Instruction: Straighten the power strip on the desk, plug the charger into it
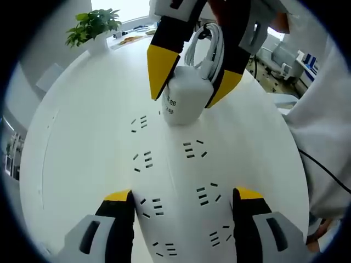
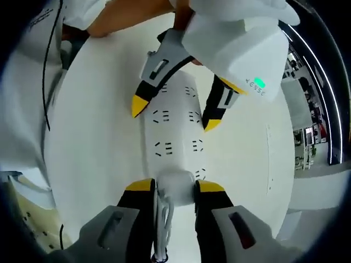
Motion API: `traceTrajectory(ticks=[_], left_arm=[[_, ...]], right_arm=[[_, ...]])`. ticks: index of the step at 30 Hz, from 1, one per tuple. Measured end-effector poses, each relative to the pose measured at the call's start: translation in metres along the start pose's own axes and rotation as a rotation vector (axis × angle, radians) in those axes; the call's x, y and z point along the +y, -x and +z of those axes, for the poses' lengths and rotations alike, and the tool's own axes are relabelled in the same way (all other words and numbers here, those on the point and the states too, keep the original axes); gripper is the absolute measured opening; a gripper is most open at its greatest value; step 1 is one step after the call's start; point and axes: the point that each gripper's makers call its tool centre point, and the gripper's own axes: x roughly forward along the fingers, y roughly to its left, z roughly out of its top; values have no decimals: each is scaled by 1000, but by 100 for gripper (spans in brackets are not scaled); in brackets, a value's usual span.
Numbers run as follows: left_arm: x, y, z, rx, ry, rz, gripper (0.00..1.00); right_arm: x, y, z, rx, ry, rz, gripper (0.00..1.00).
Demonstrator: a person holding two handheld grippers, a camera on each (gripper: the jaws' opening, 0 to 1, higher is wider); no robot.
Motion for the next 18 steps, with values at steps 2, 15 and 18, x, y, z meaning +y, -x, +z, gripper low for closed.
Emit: traceTrajectory(ticks=[2, 15, 18], left_arm=[[0, 0, 0, 0, -1, 0, 74], [1, -1, 1, -1, -4, -2, 74], [1, -1, 1, 1, -6, -2, 74]], right_arm=[[0, -1, 0, 17, 19, 0, 24], [0, -5, -5, 69, -1, -46, 24], [1, -7, -4, 81, 20, -19, 24]])
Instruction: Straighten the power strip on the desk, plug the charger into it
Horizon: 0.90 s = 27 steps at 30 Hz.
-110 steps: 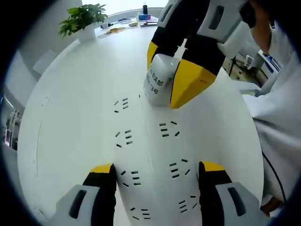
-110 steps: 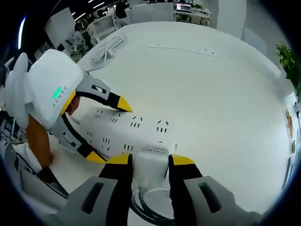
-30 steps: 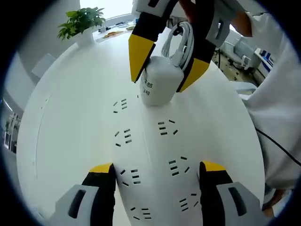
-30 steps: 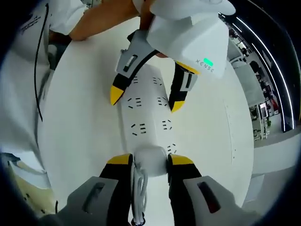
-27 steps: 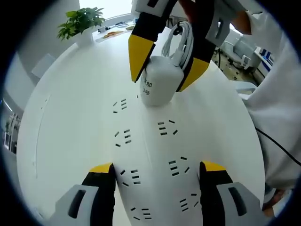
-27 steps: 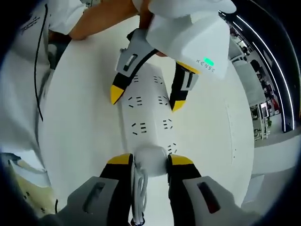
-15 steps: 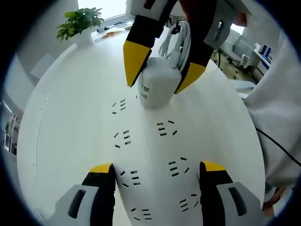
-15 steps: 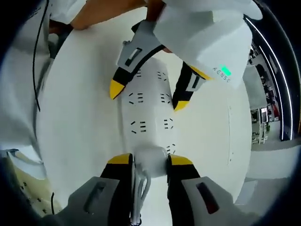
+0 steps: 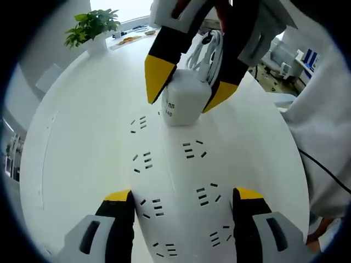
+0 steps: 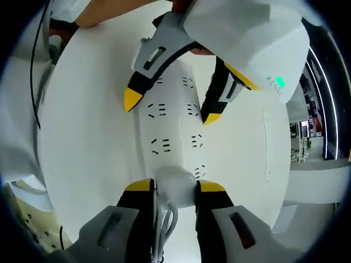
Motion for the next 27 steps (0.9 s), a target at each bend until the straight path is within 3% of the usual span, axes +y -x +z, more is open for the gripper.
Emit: traceTrajectory(ticks=[4, 8, 9, 18, 27], left_arm=[[1, 0, 0, -1, 0, 0, 74], [1, 0, 0, -2, -2, -1, 74], [1, 0, 0, -3, -1, -1, 74], [2, -1, 0, -2, -1, -1, 74], [2, 0, 1, -7, -17, -9, 73]], right_arm=[[-1, 0, -2, -10, -6, 27, 25], [1, -3, -1, -25, -7, 7, 27], [1, -6, 1, -35, 46, 1, 27], [4, -7, 0, -43, 44, 17, 29], [8, -4, 2, -50, -9, 14, 29]])
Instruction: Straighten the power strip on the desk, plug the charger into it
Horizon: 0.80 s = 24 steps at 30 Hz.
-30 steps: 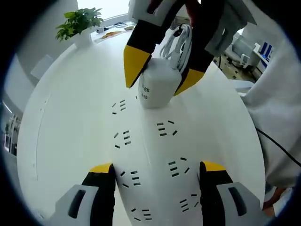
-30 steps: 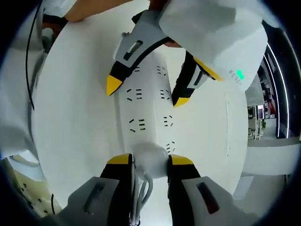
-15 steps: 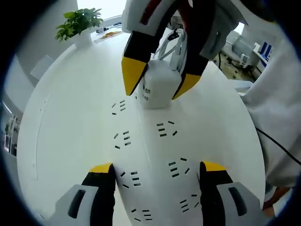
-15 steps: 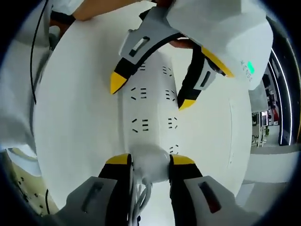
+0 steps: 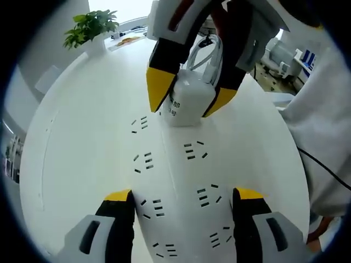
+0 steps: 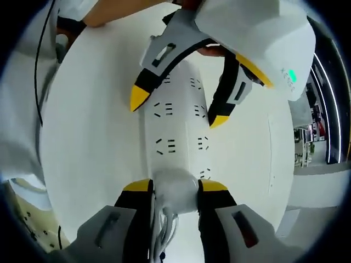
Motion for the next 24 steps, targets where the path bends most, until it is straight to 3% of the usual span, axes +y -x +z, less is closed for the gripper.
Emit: traceTrajectory(ticks=[21, 24], left_arm=[[-4, -1, 4, -8, -26, -13, 72], [-4, -1, 4, -13, -27, -13, 72]], right_arm=[[8, 4, 0, -4, -98, -18, 29], [9, 5, 3, -43, -134, 6, 31]])
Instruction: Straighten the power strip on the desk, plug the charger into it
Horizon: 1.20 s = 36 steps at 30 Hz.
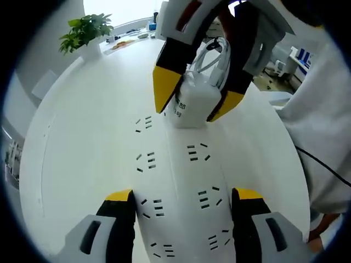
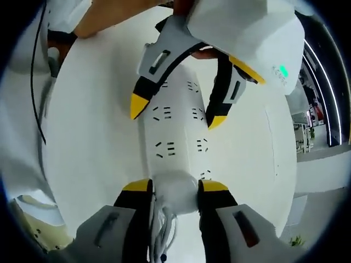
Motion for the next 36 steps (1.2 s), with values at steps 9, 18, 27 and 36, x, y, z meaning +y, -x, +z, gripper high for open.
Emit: traceTrajectory(ticks=[9, 18, 27, 36], left_arm=[[-1, 0, 0, 0, -1, 1, 72], [-2, 1, 0, 1, -2, 1, 72], [-5, 1, 0, -4, -7, -2, 73], [-6, 0, 1, -2, -11, -3, 73]], right_arm=[[1, 10, 7, -70, -66, 27, 34], [-7, 22, 12, -107, -157, -3, 46], [-10, 34, 11, -186, -274, -22, 54], [-1, 43, -3, -268, -423, -48, 63]])
